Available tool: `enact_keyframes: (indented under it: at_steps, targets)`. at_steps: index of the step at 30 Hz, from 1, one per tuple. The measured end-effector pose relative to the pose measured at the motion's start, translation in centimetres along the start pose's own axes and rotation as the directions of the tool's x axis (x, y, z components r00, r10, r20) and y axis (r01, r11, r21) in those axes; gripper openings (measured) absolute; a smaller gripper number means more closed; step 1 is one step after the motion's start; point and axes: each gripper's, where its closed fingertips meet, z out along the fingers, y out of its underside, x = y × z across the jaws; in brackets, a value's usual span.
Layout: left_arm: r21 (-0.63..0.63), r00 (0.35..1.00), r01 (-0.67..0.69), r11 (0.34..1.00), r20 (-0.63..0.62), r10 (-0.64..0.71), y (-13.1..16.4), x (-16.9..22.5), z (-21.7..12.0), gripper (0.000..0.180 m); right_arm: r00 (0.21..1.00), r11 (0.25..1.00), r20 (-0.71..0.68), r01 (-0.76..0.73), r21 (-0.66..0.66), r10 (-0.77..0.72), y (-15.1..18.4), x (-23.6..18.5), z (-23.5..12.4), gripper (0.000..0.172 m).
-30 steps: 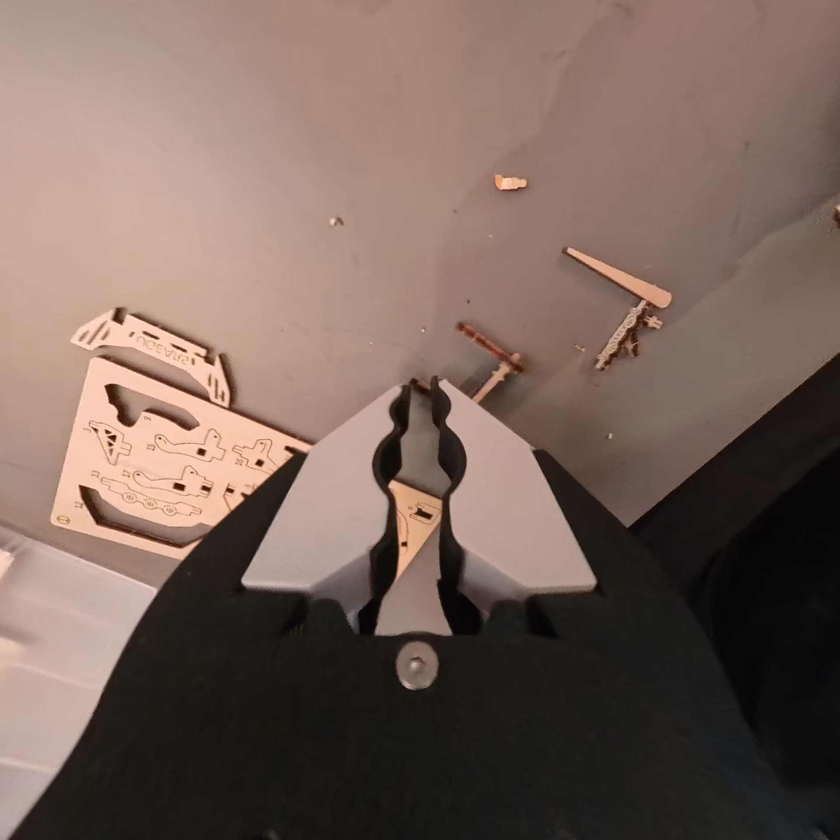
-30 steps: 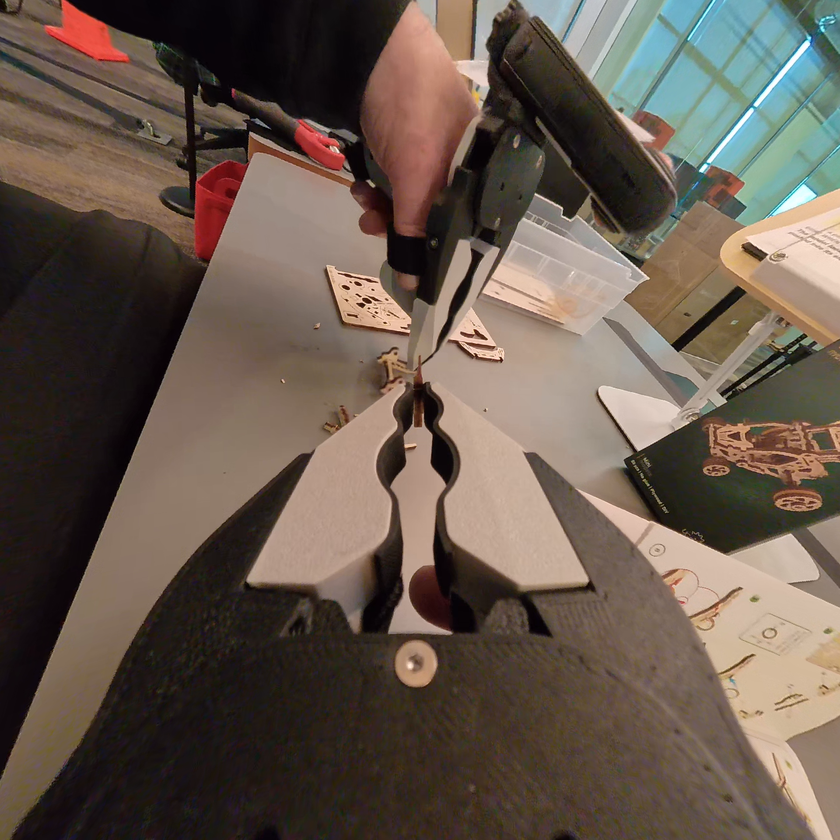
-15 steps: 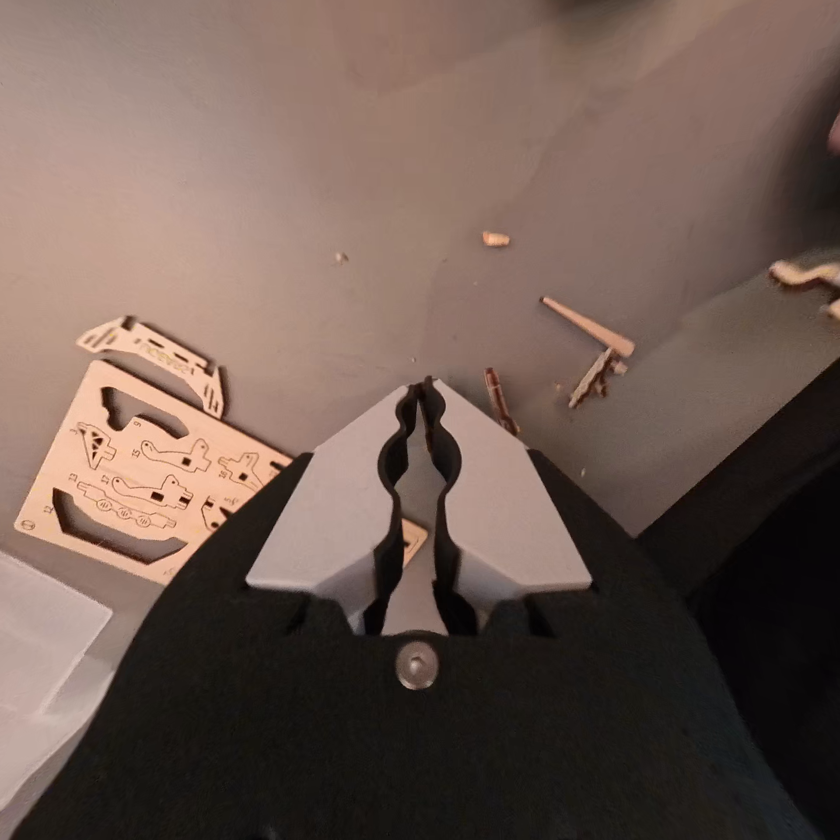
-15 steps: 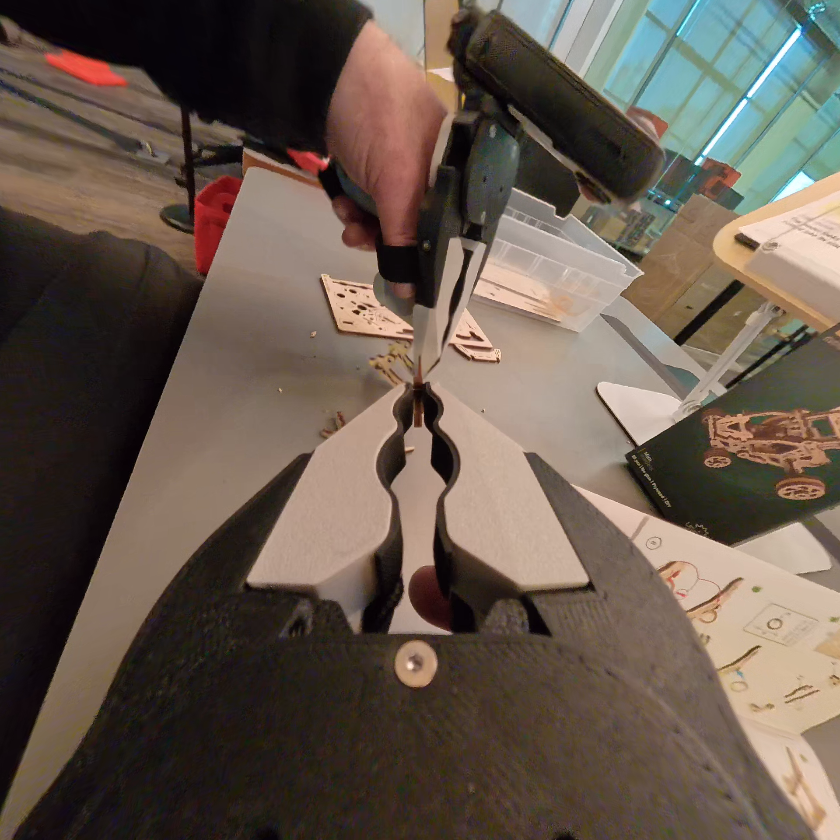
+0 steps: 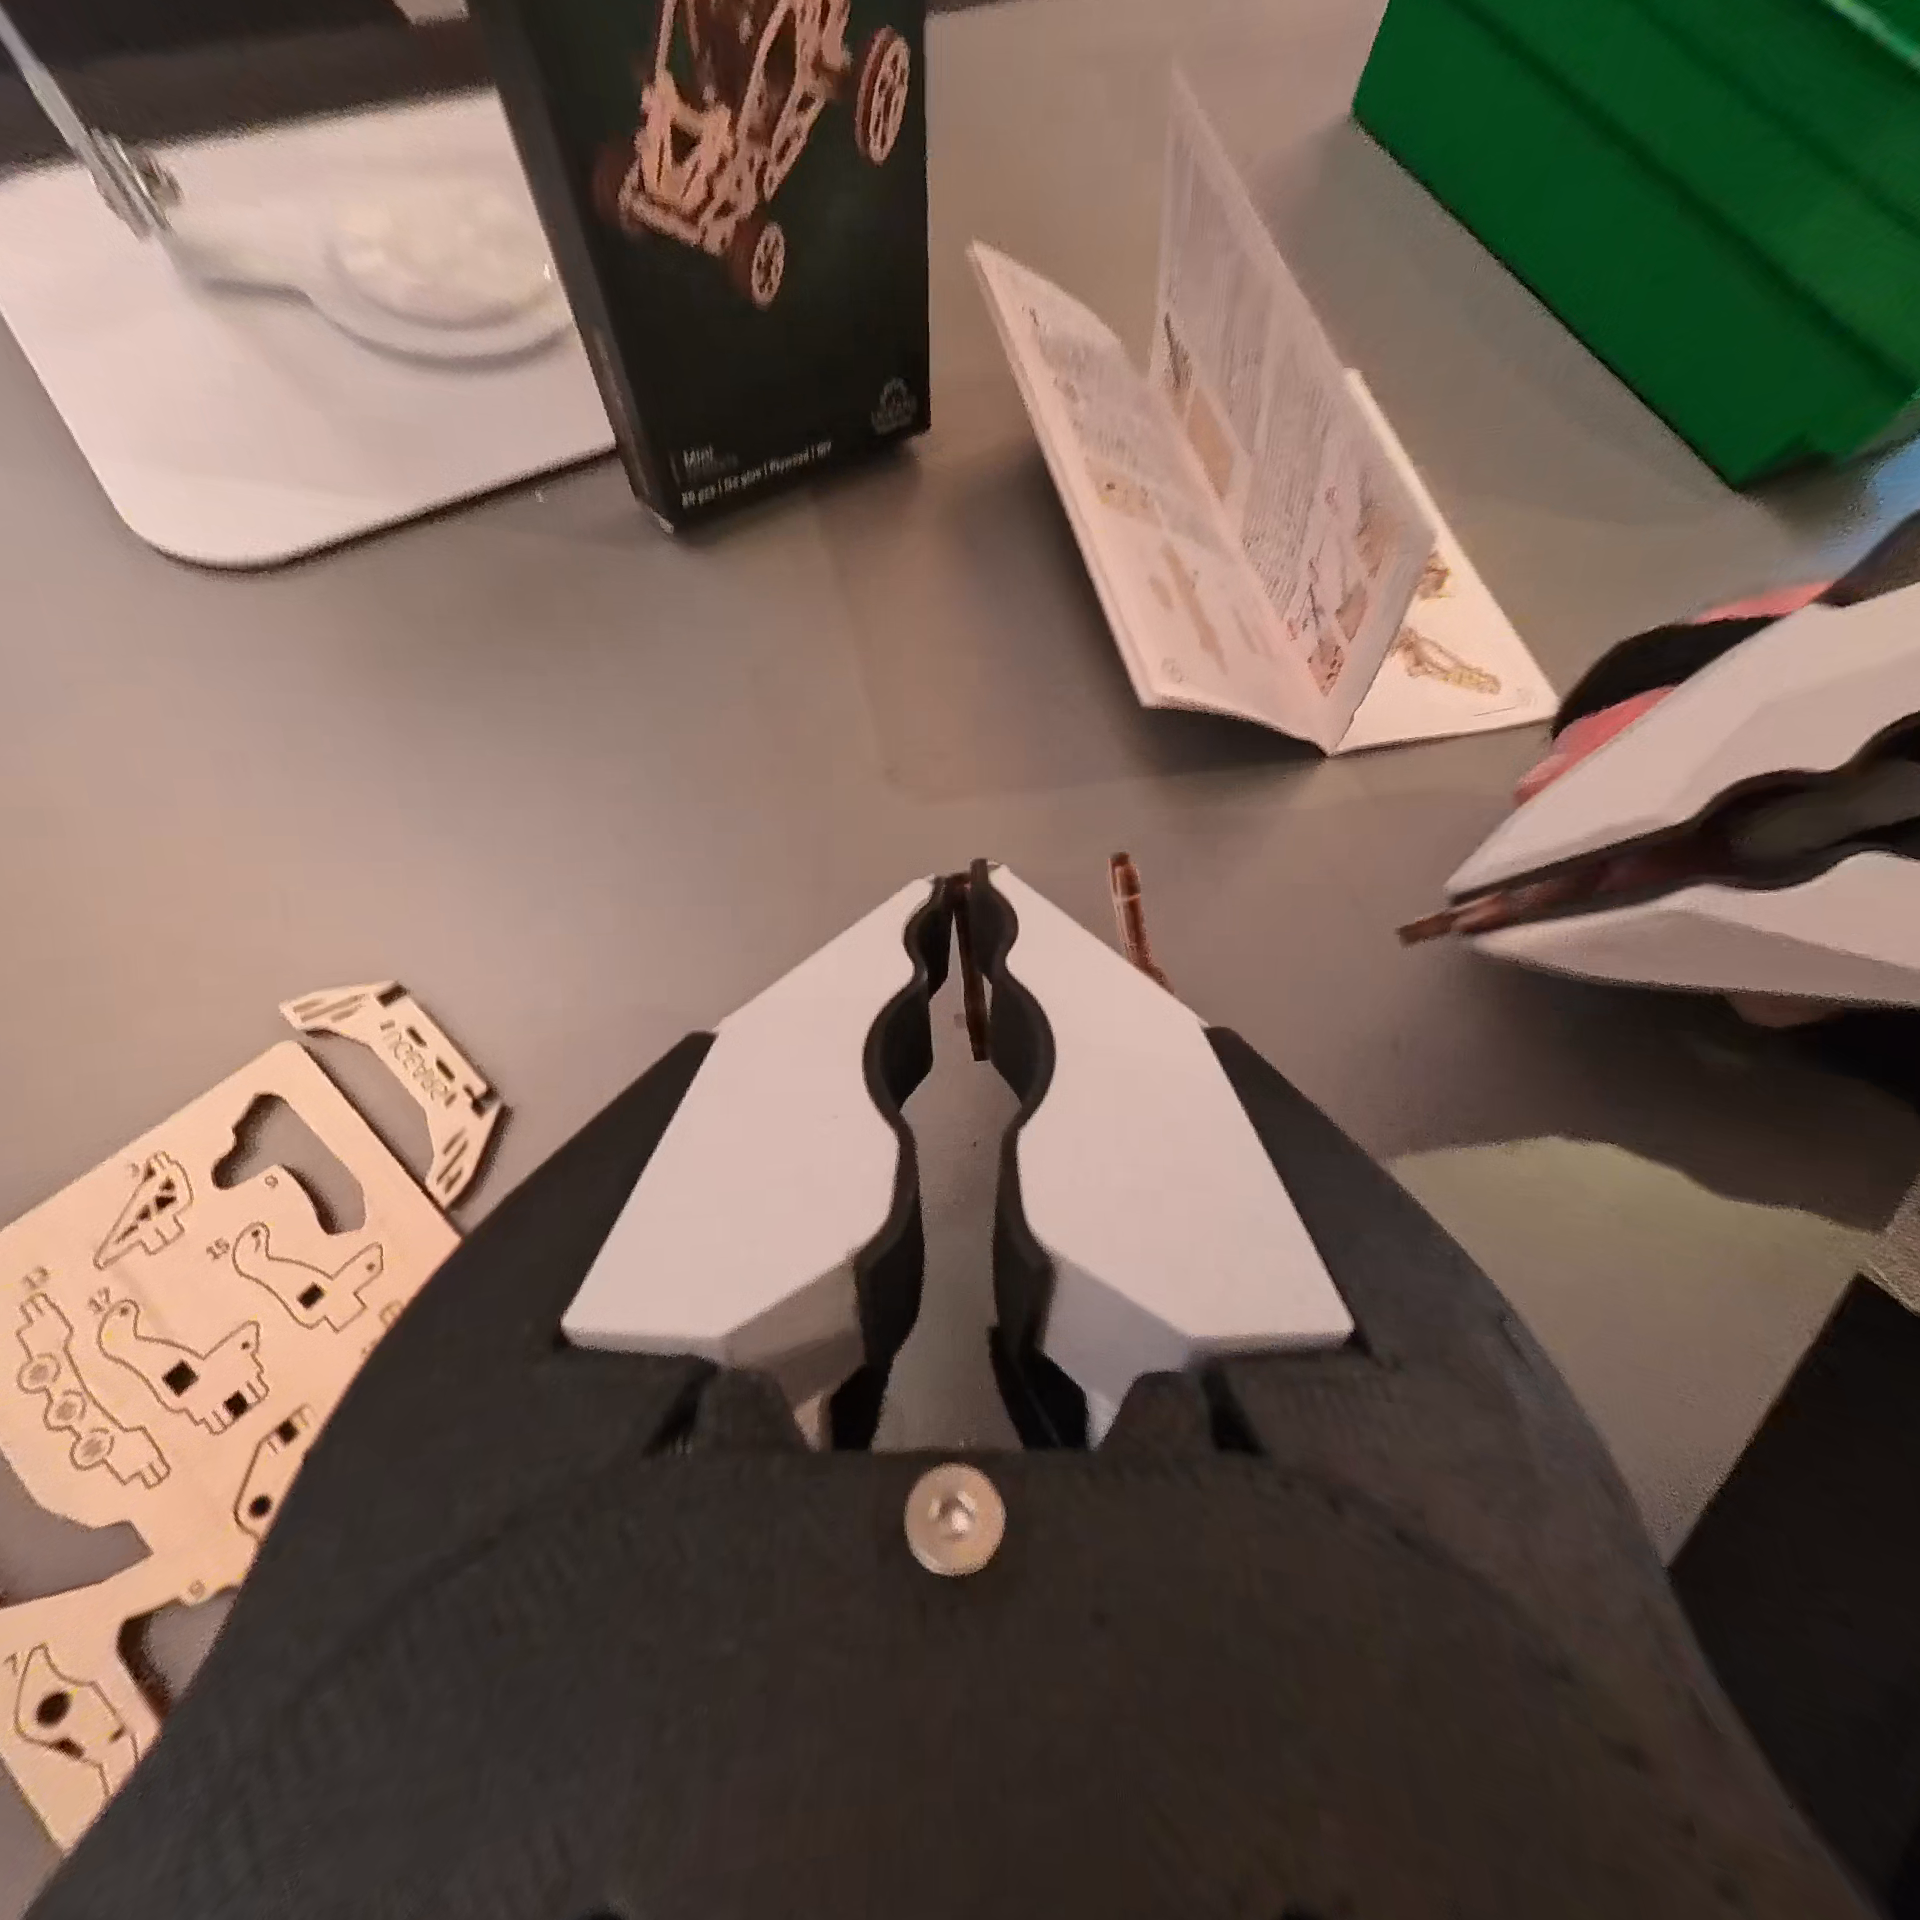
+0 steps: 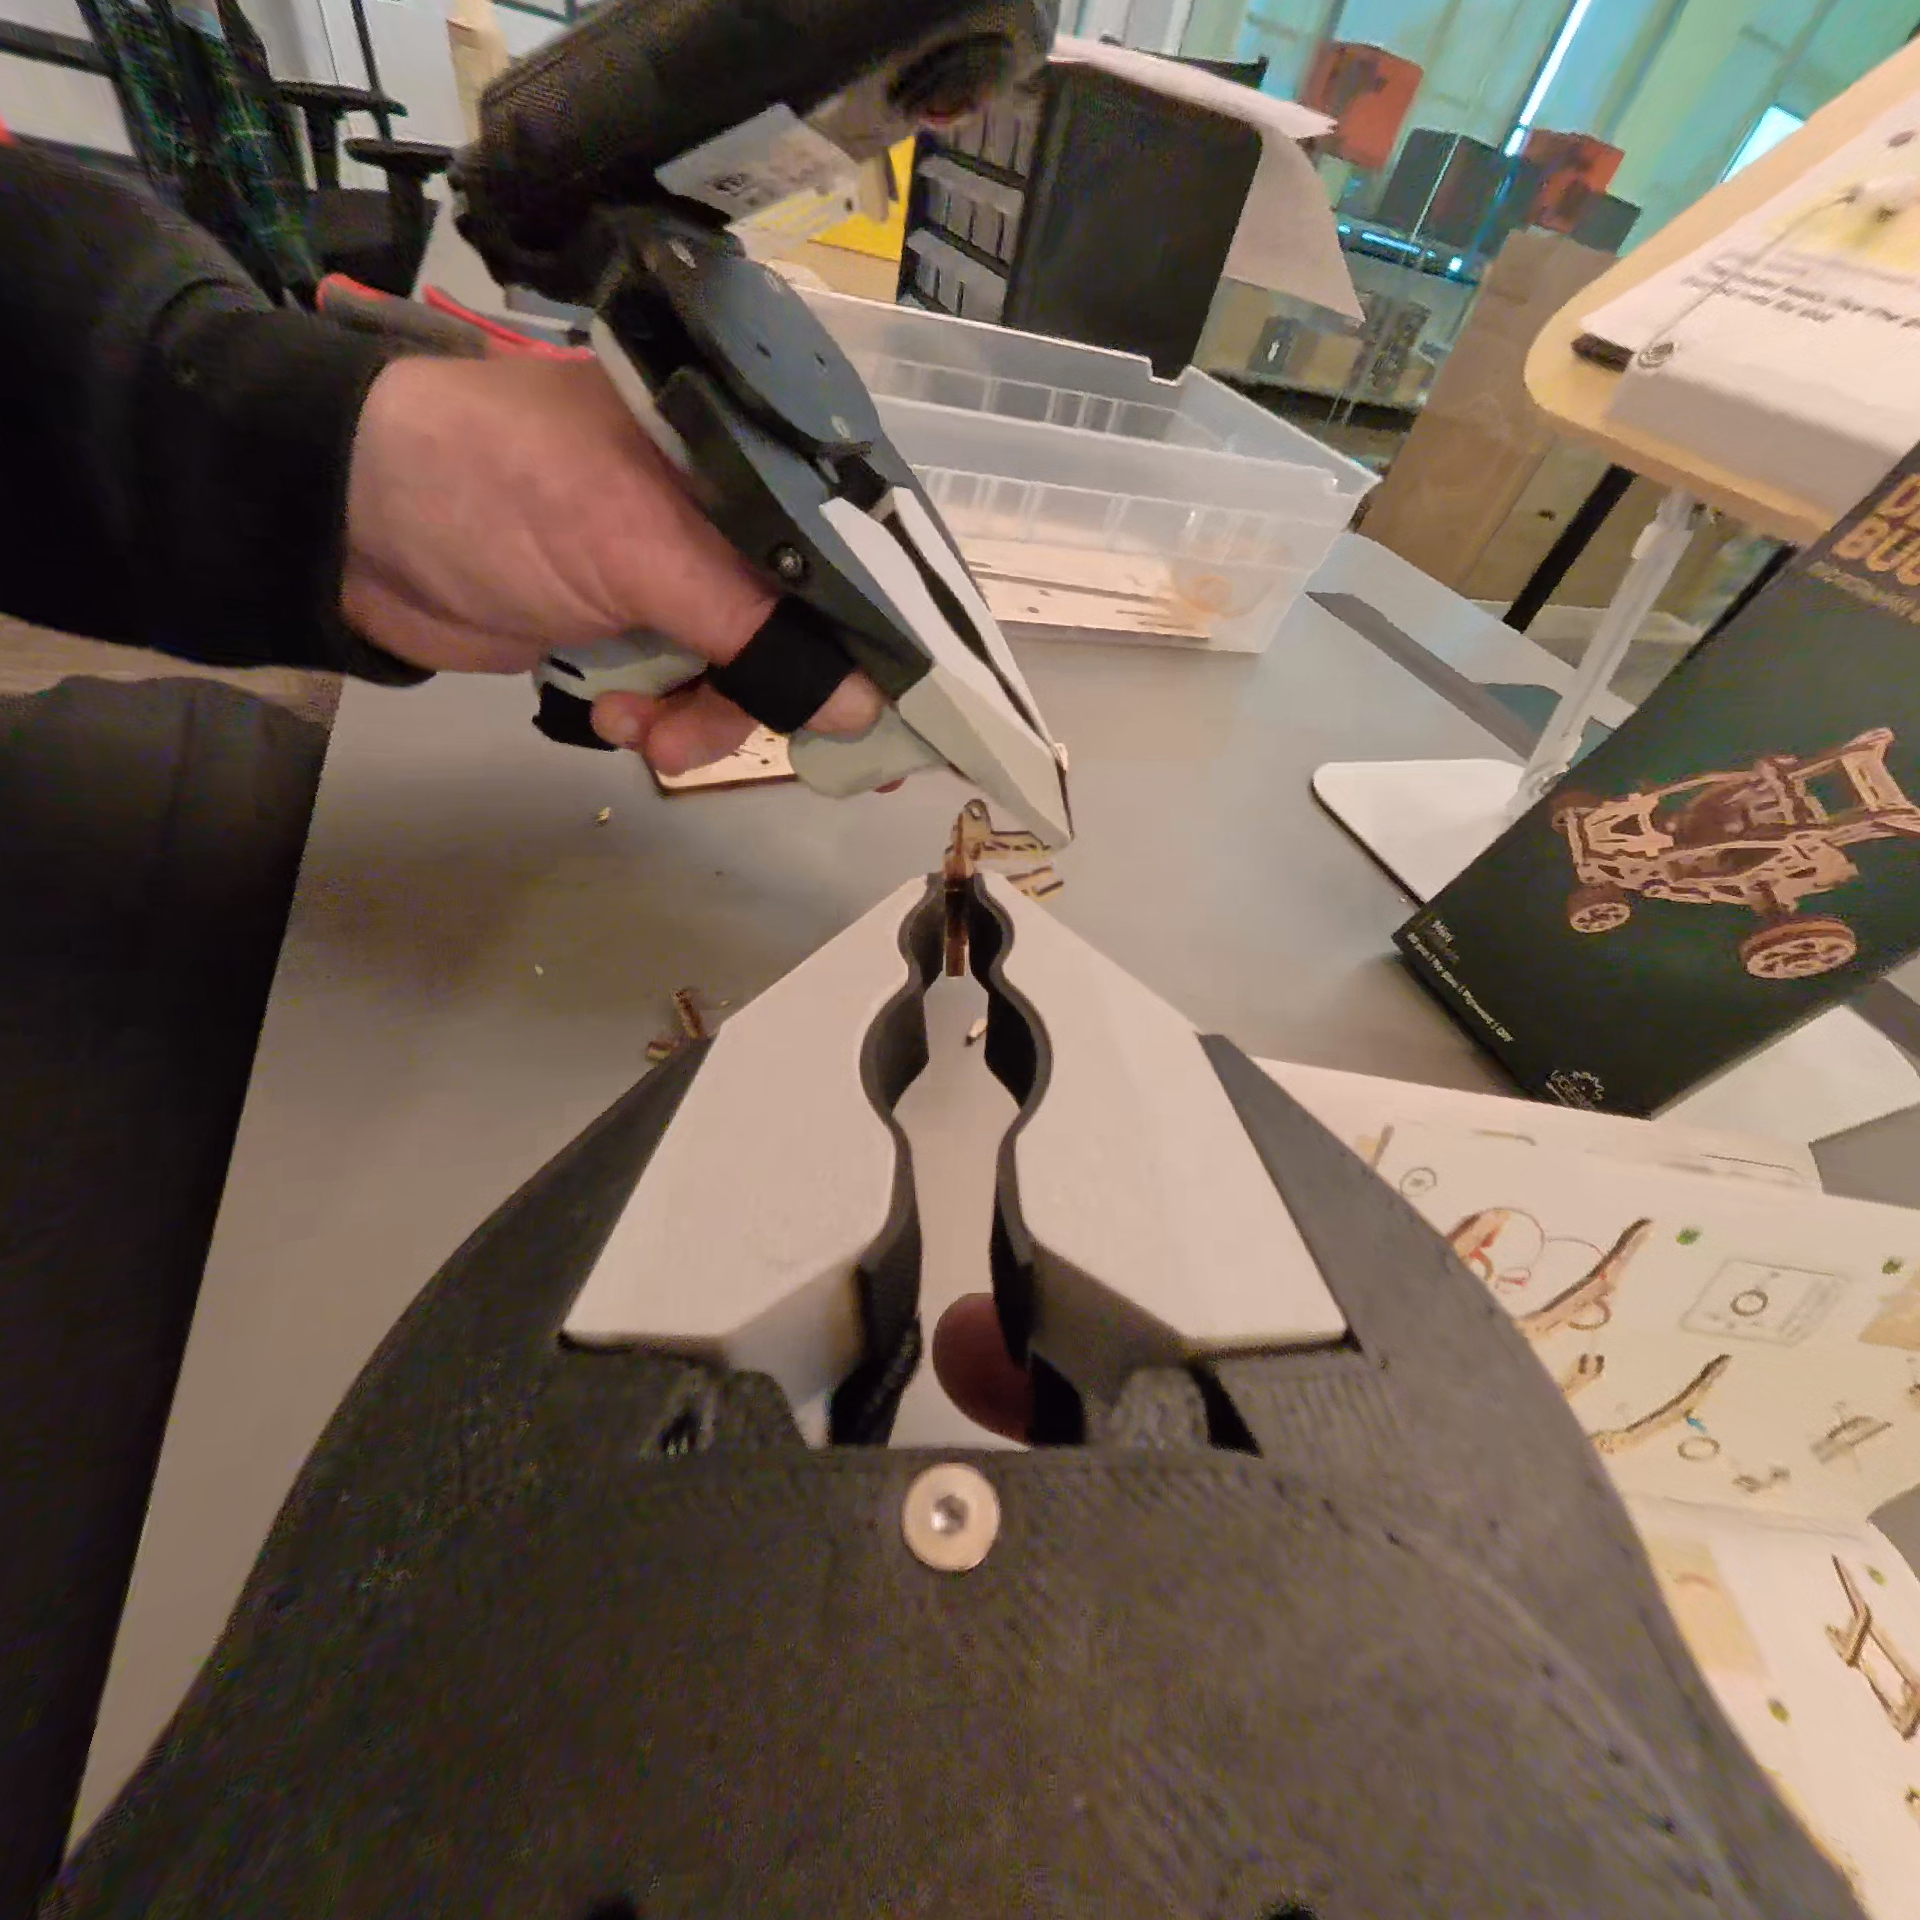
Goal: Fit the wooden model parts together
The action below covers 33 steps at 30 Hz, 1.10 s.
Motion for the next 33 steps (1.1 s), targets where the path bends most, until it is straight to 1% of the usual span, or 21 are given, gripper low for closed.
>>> enact_keyframes:
  at_steps: [1,4,9,16,19,23,27,31,33]
  targets:
    - [0.026,1.000,-0.006,1.000,0.015,0.006,-0.5,0.1,-0.1,0.001,1.000,1.000,0.012,0.000,-0.007,0.000,-0.1,-0.2,0.4,0.002]
    - [0.077,1.000,0.018,0.997,-0.010,-0.017,-1.5,1.2,0.0,0.001,0.998,0.997,0.031,0.053,-0.061,-0.051,0.4,-0.7,1.8,0.002]
    - [0.133,0.999,0.047,0.990,-0.014,-0.046,-2.3,1.5,-0.5,0.001,0.994,0.981,-0.004,0.111,-0.156,-0.113,1.9,-0.2,2.8,0.002]
    - [0.180,0.996,0.090,0.980,-0.040,-0.085,-2.1,1.6,-1.0,0.001,0.994,0.977,-0.045,0.092,-0.192,-0.102,2.7,0.6,2.8,0.002]
    - [0.177,0.996,0.092,0.980,-0.026,-0.088,-1.6,1.6,-1.0,0.001,0.993,0.973,-0.052,0.090,-0.214,-0.104,3.2,0.8,2.9,0.002]
    - [0.179,0.994,0.108,0.978,-0.042,-0.102,-1.2,1.7,-0.9,0.001,0.994,0.965,-0.046,0.089,-0.246,-0.103,3.8,0.9,2.8,0.002]
    - [0.195,0.991,0.126,0.973,-0.059,-0.116,-1.2,1.6,-0.9,0.001,0.994,0.966,-0.061,0.069,-0.248,-0.086,3.7,1.4,2.3,0.002]
    - [0.236,0.996,0.074,0.969,-0.072,-0.058,-1.7,2.0,-1.3,0.001,0.995,0.975,-0.068,0.052,-0.218,-0.068,2.9,1.7,2.1,0.002]
    - [0.224,0.998,0.040,0.974,-0.056,-0.028,-1.3,1.9,-1.2,0.001,0.996,0.978,-0.067,0.038,-0.205,-0.053,2.6,1.9,2.1,0.002]
